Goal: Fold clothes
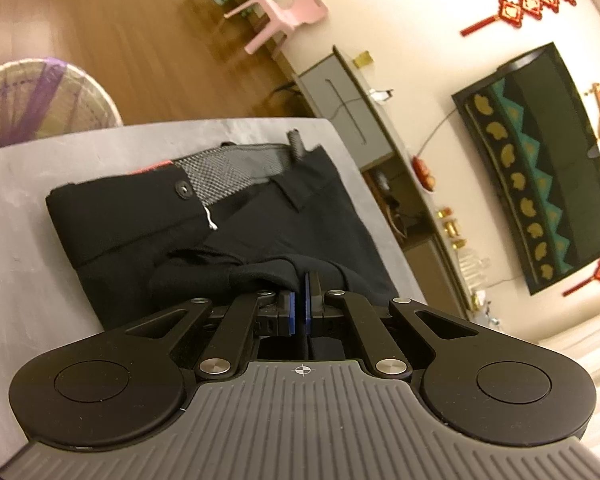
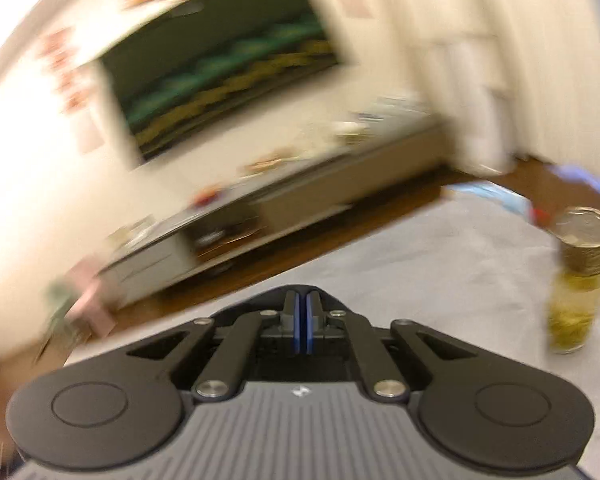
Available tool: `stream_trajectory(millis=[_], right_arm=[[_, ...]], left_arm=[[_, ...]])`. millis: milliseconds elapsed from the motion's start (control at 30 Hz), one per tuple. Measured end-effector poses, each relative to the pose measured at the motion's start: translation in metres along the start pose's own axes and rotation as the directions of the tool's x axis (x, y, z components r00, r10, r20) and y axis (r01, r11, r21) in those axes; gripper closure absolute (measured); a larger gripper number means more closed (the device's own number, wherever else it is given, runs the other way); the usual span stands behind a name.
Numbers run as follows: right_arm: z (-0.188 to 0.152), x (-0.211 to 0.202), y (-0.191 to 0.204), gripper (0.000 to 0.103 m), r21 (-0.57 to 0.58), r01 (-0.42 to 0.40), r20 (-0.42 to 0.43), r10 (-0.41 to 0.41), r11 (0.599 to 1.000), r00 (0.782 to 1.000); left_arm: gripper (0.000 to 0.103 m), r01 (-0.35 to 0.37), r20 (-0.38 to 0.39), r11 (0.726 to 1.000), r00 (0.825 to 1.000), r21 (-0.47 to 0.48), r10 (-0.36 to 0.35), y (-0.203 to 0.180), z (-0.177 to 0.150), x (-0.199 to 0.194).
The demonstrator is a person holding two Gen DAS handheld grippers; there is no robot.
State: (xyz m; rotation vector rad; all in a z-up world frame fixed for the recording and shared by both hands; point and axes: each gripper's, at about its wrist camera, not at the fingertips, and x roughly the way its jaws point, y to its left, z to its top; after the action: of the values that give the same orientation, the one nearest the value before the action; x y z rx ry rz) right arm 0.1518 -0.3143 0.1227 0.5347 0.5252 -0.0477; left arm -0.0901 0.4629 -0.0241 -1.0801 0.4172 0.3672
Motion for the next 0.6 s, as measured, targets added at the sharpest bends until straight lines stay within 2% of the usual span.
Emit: stream_trajectory(millis=[33, 100, 133, 167, 200, 267, 300, 367, 400, 533, 600], right_arm=[[0.004, 0.021, -0.019, 0.097, 0.055, 0.06, -0.021, -0.059, 0.997, 0.998], [-0.012, 0.04, -0.05, 0.072, 0.124, 0.119, -0.056, -0.113, 0.985, 0.992], [-0.021, 0.048, -0.065, 0.064, 0.156, 0.146, -0.074, -0.136, 0.977, 0.988], [-0.039, 0.043, -0.076, 0.052, 0.182, 0.143, -0.081, -0.13, 0.973, 0.988], [-0.059, 0.035, -0.085, 0.048, 0.207, 0.133, -0.085, -0.117, 0.969, 0.989], [-0.098, 0.02, -0.104, 0.048, 0.255, 0.113, -0.092, -0.092, 0.96, 0.992], [-0.112, 0.018, -0.112, 0.049, 0.31, 0.114, -0.163, -0.065, 0.944, 0.984], [-0.128, 0.015, -0.115, 0.05, 0.36, -0.015, -0.207, 0.095, 0.933, 0.974], [-0.133, 0.014, -0.114, 0.05, 0.364, -0.043, -0.222, 0.132, 0.93, 0.966], [-0.142, 0.01, -0.101, 0.05, 0.346, -0.066, -0.251, 0.16, 0.936, 0.955], [-0.143, 0.0, -0.089, 0.05, 0.307, -0.083, -0.224, 0.156, 0.948, 0.962]], left_arm=[[0.103, -0.005, 0.002, 1.0, 1.0, 0.007, 0.005, 0.0, 0.001, 0.001], [0.103, -0.02, 0.004, 1.0, 1.0, 0.021, 0.02, 0.001, 0.002, 0.001], [0.103, -0.023, 0.002, 0.999, 1.0, 0.024, 0.023, 0.002, 0.002, 0.002], [0.103, -0.024, -0.002, 0.999, 1.0, 0.026, 0.024, 0.004, 0.002, 0.002], [0.103, -0.024, -0.006, 0.999, 1.0, 0.026, 0.025, 0.005, 0.002, 0.003], [0.103, -0.013, -0.014, 1.0, 1.0, 0.021, 0.014, 0.006, 0.002, 0.003], [0.103, -0.005, -0.018, 1.0, 1.0, 0.016, 0.006, 0.005, 0.001, 0.003], [0.103, 0.015, -0.022, 1.0, 1.0, 0.01, -0.015, 0.001, -0.002, 0.003], [0.103, 0.019, -0.02, 1.0, 1.0, 0.018, -0.019, -0.002, -0.003, 0.003], [0.103, 0.006, -0.009, 0.998, 1.0, 0.07, -0.005, -0.012, -0.01, 0.002], [0.103, -0.012, -0.01, 0.997, 1.0, 0.075, 0.013, -0.009, -0.01, 0.001]])
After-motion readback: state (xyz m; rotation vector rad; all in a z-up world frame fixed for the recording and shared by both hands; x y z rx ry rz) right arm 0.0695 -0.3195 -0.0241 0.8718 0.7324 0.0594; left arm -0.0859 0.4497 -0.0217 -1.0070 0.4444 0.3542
